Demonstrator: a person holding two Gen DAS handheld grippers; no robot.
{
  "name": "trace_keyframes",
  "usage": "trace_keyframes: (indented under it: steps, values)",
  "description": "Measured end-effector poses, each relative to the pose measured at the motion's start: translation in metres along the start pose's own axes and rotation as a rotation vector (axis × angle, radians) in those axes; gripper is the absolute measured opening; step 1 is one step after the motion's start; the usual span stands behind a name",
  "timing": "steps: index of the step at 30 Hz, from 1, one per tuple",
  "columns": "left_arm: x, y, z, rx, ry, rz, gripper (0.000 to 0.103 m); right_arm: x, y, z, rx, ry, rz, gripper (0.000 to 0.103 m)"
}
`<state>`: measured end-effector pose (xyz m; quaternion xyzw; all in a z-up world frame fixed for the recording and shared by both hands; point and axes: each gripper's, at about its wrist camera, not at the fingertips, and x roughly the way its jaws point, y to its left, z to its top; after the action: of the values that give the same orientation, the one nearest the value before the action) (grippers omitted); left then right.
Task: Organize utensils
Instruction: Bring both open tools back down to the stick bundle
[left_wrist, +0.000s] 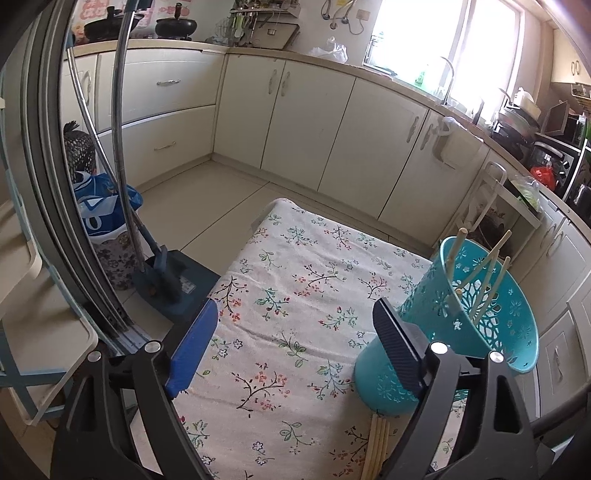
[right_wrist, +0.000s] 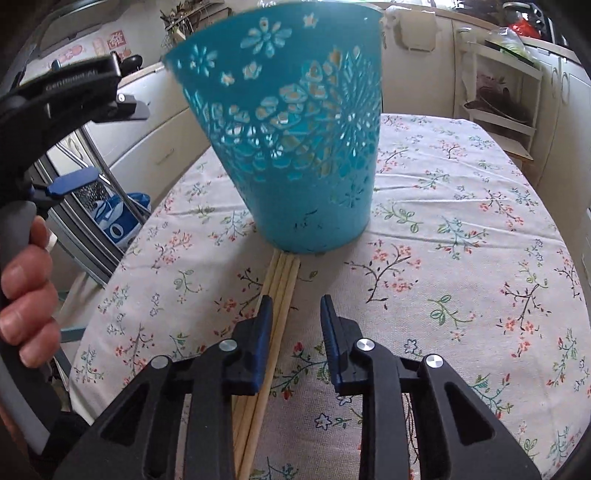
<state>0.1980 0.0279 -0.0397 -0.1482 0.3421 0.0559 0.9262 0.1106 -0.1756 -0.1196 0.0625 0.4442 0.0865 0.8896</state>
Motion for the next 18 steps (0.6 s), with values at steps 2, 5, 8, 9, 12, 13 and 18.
trace_keyframes:
  steps: [2, 5, 8, 9, 12, 13, 18]
  values:
    - [0.001, -0.001, -0.001, 0.014, 0.001, 0.006, 0.082, 0.005, 0.000, -0.002, -0.005, 0.023, -0.002, 0.026]
    - [0.002, -0.004, -0.004, 0.031, 0.006, 0.013, 0.082, 0.007, -0.001, -0.003, -0.009, 0.029, -0.001, 0.026]
    - [0.003, -0.004, -0.005, 0.050, 0.012, 0.021, 0.083, 0.006, -0.001, -0.003, -0.018, 0.030, -0.011, 0.026]
    - [0.004, -0.005, -0.007, 0.061, 0.017, 0.026, 0.083, 0.006, 0.000, -0.003, -0.027, 0.029, -0.018, 0.025]
    - [0.007, -0.006, -0.013, 0.100, 0.044, 0.028, 0.083, 0.007, 0.004, -0.003, -0.064, 0.030, -0.055, 0.016]
    - [0.009, -0.008, -0.016, 0.121, 0.061, 0.025, 0.083, 0.007, 0.005, -0.004, -0.080, 0.030, -0.067, 0.015]
    - [0.021, -0.029, -0.048, 0.300, 0.188, -0.015, 0.083, 0.003, -0.004, -0.006, -0.066, 0.024, -0.077, 0.014]
